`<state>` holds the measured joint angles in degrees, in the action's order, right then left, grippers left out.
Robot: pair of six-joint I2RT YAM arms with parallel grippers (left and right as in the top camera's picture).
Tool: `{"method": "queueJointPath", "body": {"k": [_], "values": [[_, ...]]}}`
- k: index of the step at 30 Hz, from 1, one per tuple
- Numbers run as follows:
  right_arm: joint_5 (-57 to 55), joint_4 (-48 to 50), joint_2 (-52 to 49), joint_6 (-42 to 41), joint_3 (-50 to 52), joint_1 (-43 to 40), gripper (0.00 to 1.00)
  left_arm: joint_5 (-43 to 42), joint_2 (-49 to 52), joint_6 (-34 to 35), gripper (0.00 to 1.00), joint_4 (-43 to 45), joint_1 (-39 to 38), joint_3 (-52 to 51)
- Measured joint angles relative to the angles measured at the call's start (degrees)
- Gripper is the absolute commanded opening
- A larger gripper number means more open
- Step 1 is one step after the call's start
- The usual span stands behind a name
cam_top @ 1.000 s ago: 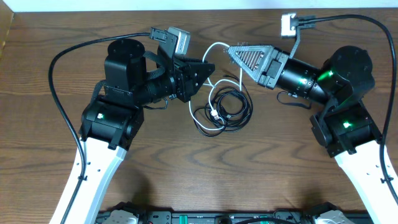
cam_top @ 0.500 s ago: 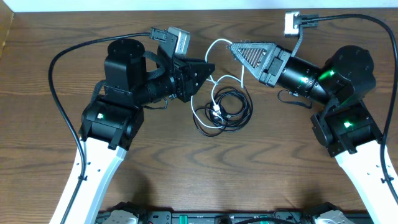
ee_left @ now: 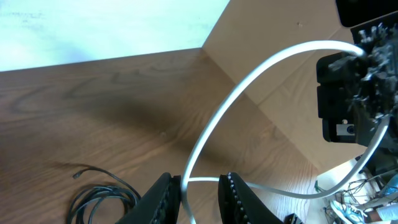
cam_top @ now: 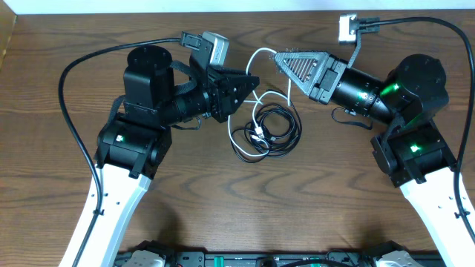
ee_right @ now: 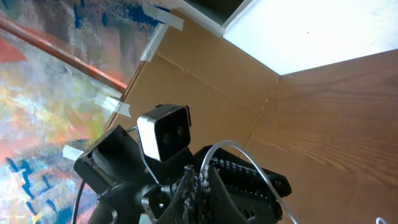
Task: Untangle cables
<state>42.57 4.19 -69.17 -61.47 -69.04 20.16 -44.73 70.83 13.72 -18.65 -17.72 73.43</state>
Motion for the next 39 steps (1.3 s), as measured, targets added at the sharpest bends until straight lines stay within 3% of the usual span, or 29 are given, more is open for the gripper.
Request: {"method": "queueJointPath", "body": {"k": [39], "values": [[0.7, 2.9, 0.0, -2.4, 0.0, -2.1, 0.01, 0.0, 3.0, 0.0, 0.24, -1.1, 0.0, 0.0]]}}
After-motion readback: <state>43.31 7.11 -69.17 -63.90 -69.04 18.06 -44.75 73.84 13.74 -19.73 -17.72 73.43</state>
